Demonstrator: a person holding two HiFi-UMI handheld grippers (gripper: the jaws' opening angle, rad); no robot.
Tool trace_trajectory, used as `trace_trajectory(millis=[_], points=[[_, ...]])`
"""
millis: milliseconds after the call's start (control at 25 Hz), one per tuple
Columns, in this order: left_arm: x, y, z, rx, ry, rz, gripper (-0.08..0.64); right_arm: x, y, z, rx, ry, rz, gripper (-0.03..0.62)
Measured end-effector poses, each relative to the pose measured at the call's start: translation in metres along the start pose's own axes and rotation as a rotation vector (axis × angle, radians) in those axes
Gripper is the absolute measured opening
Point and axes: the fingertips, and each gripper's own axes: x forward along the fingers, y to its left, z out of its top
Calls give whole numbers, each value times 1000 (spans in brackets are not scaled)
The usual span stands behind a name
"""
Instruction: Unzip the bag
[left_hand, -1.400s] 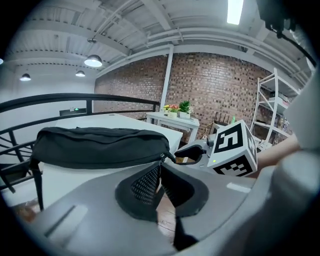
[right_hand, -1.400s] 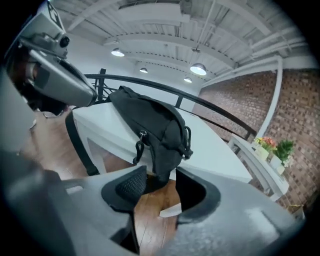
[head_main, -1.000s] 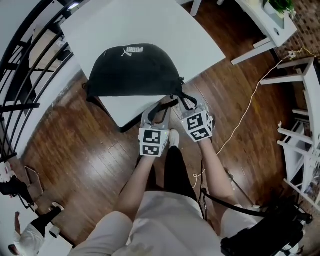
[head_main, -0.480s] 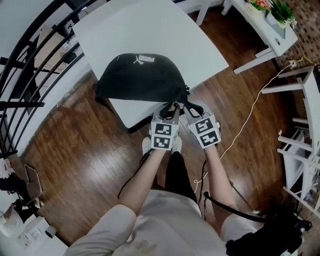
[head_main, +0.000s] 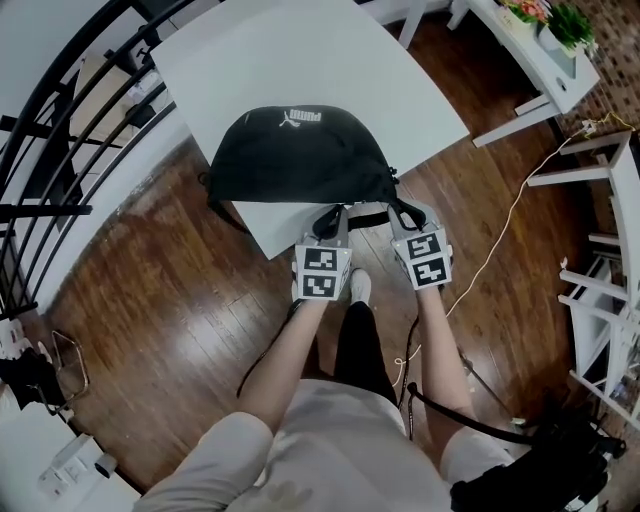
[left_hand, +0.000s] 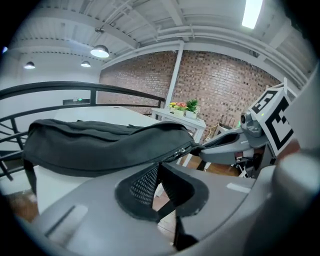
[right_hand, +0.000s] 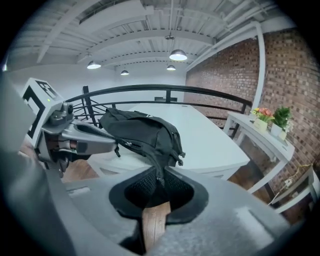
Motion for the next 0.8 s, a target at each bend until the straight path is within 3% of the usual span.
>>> trace_trajectory(millis=[200, 440, 560, 640, 800], points=[[-30, 78, -12, -75, 11, 120, 32, 6, -24, -3, 59, -4, -74, 38], [-110, 256, -38, -72, 30, 419, 32, 15, -38, -15, 59, 22, -130, 38], [-146, 311, -39, -98, 37, 513, 12, 21, -43, -22, 69, 44, -178, 37], [-162, 324, -36, -126, 13, 498, 12, 22, -44, -26, 94, 51, -215, 37], [-164, 291, -23, -36, -36, 318, 12, 14, -38, -23, 95, 57, -277, 45]])
